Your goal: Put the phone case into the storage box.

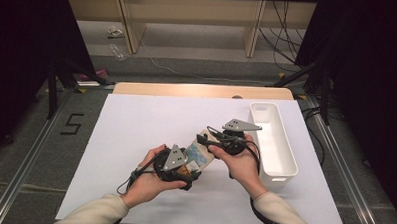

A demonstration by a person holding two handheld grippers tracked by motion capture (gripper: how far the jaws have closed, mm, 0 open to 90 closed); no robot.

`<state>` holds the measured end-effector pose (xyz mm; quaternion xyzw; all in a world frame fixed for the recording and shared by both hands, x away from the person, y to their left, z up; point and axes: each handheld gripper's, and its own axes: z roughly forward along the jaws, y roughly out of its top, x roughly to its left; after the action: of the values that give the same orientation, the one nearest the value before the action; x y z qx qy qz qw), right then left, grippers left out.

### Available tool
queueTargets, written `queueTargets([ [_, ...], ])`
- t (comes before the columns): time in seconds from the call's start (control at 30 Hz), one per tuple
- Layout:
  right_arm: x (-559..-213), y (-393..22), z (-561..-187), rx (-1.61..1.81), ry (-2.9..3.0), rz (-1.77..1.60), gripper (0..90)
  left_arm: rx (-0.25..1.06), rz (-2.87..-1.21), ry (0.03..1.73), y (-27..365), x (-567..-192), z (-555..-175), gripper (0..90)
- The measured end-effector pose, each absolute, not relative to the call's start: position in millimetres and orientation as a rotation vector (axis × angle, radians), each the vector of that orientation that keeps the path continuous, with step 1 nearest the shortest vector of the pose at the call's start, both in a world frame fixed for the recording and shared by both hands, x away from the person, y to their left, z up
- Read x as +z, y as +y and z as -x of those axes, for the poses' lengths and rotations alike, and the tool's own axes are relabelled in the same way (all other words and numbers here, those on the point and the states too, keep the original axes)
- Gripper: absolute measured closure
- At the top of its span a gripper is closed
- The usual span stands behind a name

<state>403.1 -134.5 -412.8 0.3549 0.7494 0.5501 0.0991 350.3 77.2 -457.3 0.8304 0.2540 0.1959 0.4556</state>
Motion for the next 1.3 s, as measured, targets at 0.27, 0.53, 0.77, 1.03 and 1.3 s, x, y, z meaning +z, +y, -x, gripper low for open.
queueTargets([
  [0.27,-410,-134,-400,1.703,2.23,-1.065,76.4,0.485,-2.058,0.614,77,-458,-350,11.4],
  [0.53,-404,-130,-395,1.713,2.246,-1.028,79.8,0.483,-2.058,0.603,76,-458,-349,11.3],
  [0.77,-398,-131,-392,1.718,2.236,-1.032,80.1,0.483,-2.035,0.565,77,-455,-350,10.5],
  [1.03,-387,-133,-389,1.707,2.205,-1.007,80.1,0.48,-2.049,0.541,84,-450,-346,12.6],
  [1.3,-379,-141,-391,1.676,2.203,-0.976,79.9,0.481,-2.032,0.549,90,-448,-347,14.9],
])
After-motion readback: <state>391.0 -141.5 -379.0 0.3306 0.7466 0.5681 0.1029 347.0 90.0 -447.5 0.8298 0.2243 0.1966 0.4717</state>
